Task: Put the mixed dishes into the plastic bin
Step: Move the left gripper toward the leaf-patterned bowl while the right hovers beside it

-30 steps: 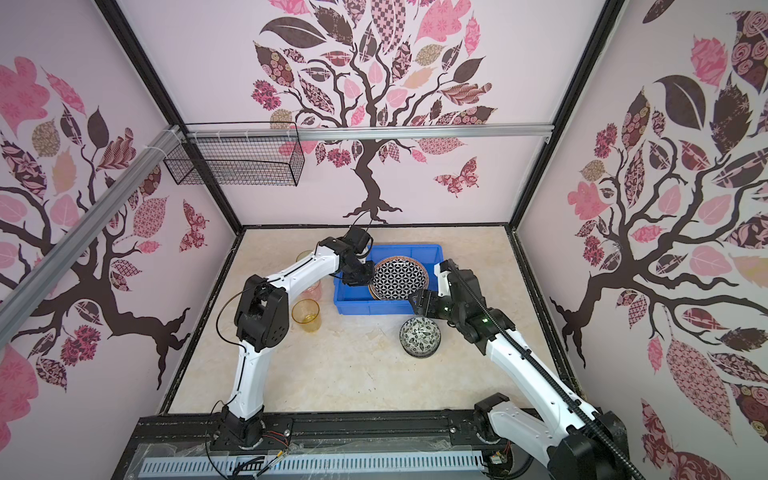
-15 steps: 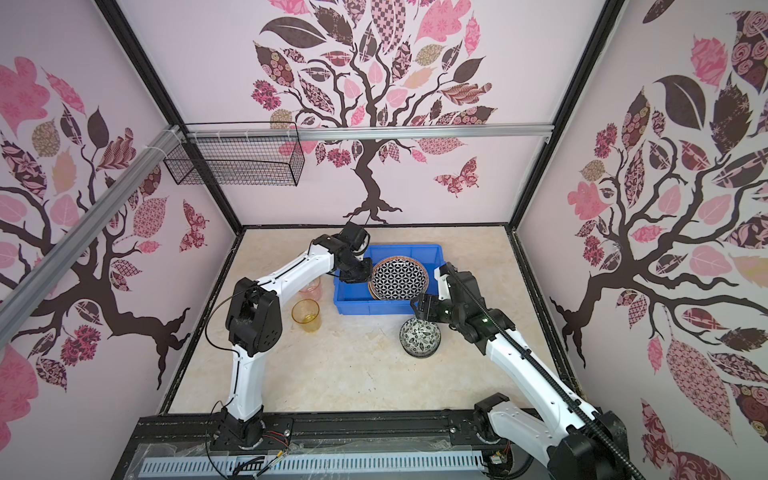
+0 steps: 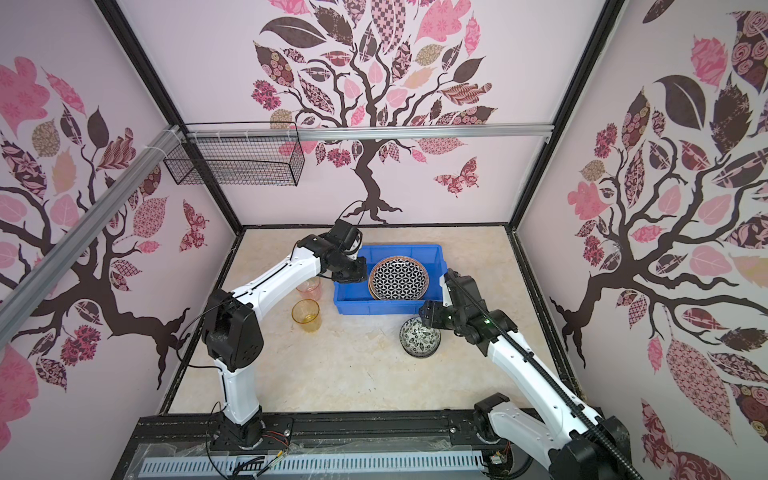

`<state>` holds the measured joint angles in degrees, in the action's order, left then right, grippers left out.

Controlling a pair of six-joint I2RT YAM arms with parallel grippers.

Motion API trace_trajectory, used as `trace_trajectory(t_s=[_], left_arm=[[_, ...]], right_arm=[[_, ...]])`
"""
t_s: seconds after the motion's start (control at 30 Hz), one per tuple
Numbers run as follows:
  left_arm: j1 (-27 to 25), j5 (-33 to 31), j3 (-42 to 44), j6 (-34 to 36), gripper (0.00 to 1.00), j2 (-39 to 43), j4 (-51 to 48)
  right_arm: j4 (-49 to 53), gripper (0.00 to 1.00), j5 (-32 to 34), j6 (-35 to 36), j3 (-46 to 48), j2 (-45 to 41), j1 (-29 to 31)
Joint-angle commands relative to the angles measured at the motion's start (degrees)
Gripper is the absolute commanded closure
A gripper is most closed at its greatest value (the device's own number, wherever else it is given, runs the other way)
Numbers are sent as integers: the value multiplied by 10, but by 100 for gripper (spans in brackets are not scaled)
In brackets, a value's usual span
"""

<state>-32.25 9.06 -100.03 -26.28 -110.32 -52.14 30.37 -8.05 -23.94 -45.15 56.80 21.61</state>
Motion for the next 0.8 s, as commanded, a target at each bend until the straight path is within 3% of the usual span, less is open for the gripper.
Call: trace_trajectory(t_s=[0.0, 0.47, 0.77], left_arm=[[-16, -13, 28, 26, 79, 31, -20], [-47, 16, 158, -2, 78, 152, -3], [-113, -15, 183, -51, 74, 171, 14]], right_arm=[[33, 25, 18, 9, -20, -13, -2], [64, 27, 21, 8, -15, -39, -2], [65, 28, 19, 2, -8, -53, -2]])
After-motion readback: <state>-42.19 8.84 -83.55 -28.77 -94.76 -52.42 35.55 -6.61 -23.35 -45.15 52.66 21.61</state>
